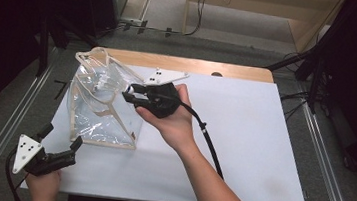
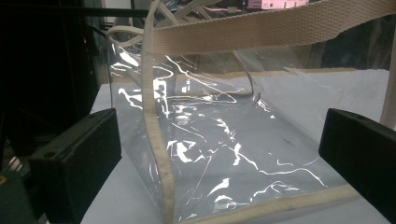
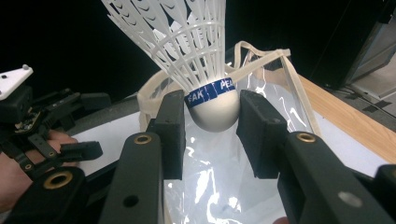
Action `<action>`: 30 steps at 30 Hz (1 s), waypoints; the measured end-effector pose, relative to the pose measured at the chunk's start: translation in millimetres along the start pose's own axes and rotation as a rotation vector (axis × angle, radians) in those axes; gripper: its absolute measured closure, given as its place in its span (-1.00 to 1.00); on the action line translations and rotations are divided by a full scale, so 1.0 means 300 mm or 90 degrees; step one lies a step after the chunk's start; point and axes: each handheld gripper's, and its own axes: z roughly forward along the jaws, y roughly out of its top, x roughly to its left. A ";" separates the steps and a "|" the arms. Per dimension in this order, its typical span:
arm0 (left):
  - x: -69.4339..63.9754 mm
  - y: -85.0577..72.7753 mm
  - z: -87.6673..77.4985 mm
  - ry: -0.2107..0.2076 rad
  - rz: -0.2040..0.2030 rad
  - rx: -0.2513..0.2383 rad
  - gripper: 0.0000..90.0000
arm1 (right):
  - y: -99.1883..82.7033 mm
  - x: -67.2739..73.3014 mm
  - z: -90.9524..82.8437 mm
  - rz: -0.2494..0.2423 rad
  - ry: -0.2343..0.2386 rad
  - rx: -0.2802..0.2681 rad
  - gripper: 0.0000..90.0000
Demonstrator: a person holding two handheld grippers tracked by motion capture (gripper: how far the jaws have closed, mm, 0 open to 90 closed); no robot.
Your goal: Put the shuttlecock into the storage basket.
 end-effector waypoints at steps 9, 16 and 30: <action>0.000 0.000 -0.001 0.000 0.001 0.001 -1.00 | 0.038 0.028 0.022 -0.010 0.010 -0.008 0.35; 0.002 0.000 -0.001 -0.001 0.001 0.001 -1.00 | 0.061 0.045 0.047 -0.011 0.014 -0.010 0.35; 0.002 0.000 -0.001 -0.001 -0.004 -0.001 -1.00 | 0.103 0.082 0.108 0.018 0.007 -0.012 0.35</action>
